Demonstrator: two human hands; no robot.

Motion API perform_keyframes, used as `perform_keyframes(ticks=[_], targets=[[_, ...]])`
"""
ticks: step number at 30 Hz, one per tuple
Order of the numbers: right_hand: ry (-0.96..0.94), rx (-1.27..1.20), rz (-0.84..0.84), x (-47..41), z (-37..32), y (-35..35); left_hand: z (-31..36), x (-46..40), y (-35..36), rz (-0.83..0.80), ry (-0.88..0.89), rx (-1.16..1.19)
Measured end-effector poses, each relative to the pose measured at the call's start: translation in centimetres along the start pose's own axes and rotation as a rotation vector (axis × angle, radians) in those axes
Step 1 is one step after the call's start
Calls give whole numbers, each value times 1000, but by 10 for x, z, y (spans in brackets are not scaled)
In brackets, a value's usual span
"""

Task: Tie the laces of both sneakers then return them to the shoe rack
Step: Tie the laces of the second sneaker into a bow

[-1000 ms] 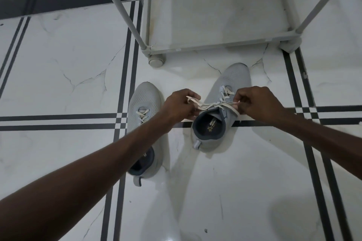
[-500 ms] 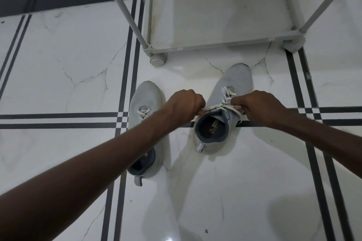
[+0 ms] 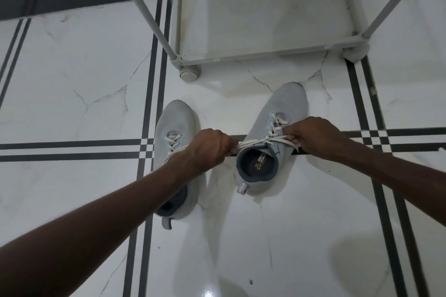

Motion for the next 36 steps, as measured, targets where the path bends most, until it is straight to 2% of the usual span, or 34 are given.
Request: perform_keyframes(ticks=[3,5,8,10,13,15,19,25,28,32,34,36], targets=[[3,31,-43,0,-4,-3,1,-8,-7,-42,-32,62],[-8,114,-59,0,-10,-7,-1,-19,-22,-1,-68,115],[-60,147,175,5,-27,-22,6,-29,-37,88,-67,236],[-112,70,244,9,-45,-25,25,-30,-34,130,-10,249],[-146,-13,167,9,-65,-16,48,-28,-25,212,45,108],[-89,-69,153,10,-63,-14,50,-24,-27,230,16,55],[128,-134,81,14,-45,-6,49,-19,-27,175,-25,-26],[140,-332,73,23,-52,-7,51,-18,-19,157,20,-140],[138,-270,25,23,-56,-5,45,-20,-20,141,24,-97],[88,-64,45,13,-52,-6,42,-27,-29,55,43,-154],[120,-76,16,11,-47,-5,41,-26,-32,38,19,-109],[159,-236,-30,12,-42,-2,42,-21,-32,63,-1,-98]])
Point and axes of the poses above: each hand's wrist, its own x-axis away from the middle knuckle, its own y-axis out of the palm, z = x × y, the point moved 5 cm from there along -x, towards the middle knuckle, and after that the axes turned 5 degrees about z, right-handed, at the moved point
